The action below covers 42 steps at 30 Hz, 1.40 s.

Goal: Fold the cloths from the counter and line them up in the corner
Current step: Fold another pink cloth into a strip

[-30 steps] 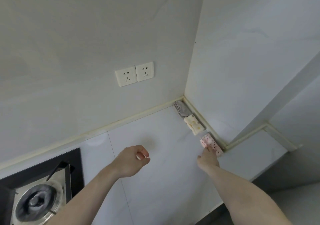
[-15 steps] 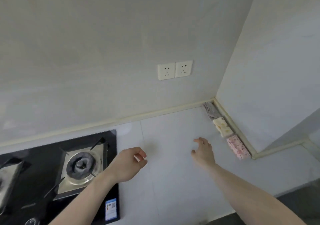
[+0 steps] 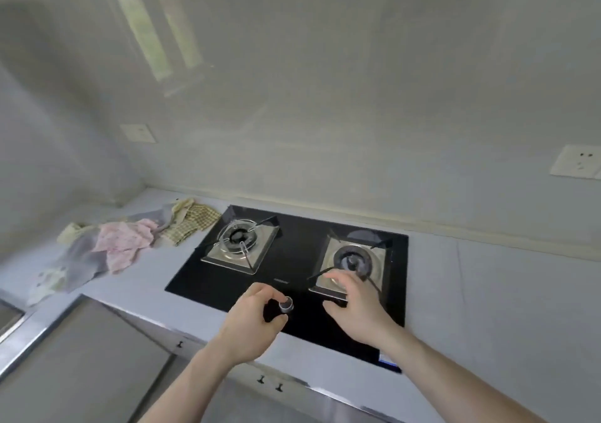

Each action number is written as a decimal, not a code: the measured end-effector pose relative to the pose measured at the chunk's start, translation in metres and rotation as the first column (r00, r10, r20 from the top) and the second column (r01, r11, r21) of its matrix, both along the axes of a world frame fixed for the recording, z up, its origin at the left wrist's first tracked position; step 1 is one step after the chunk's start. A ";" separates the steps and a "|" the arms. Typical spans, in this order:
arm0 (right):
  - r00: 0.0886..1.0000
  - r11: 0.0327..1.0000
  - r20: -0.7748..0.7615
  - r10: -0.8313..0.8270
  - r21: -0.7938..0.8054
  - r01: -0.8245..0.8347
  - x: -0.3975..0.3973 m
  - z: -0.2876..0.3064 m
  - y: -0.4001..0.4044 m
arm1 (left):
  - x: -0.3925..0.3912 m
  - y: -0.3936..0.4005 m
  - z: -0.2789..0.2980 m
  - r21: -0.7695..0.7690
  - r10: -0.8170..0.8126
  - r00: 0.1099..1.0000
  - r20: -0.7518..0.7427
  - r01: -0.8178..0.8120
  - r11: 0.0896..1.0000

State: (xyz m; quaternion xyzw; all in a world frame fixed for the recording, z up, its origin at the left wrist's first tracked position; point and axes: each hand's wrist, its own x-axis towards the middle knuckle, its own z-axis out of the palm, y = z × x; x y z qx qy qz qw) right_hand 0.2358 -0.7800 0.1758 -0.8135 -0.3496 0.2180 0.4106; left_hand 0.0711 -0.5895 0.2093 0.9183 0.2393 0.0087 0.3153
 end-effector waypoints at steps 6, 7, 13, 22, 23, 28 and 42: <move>0.981 0.981 -0.016 0.193 0.014 -0.193 -0.075 0.025 0.091 | -0.106 0.073 0.005 0.027 0.191 0.982 -0.002 -0.191 0.981; 0.973 0.973 -0.012 0.230 0.009 -0.230 -0.083 0.028 0.105 | -0.119 0.083 0.007 0.021 0.227 0.974 0.001 -0.227 0.974; 0.928 0.928 0.002 0.373 -0.022 -0.373 -0.104 0.037 0.184 | -0.174 0.146 0.003 0.007 0.395 0.918 0.023 -0.396 0.918; 0.879 0.878 -0.006 0.477 -0.042 -0.477 -0.111 0.027 0.308 | -0.205 0.251 -0.004 0.086 0.490 0.870 -0.052 -0.485 0.870; 0.871 0.870 -0.002 0.492 -0.043 -0.491 -0.110 0.027 0.320 | -0.207 0.262 -0.003 0.096 0.501 0.864 -0.055 -0.495 0.864; 0.849 0.848 0.022 0.528 -0.077 -0.525 -0.107 0.026 0.375 | -0.217 0.304 -0.007 0.119 0.555 0.827 -0.092 -0.544 0.831; 0.917 0.914 -0.037 0.396 -0.078 -0.398 -0.107 0.005 0.467 | -0.183 0.461 -0.032 0.104 0.409 0.884 -0.227 -0.395 0.913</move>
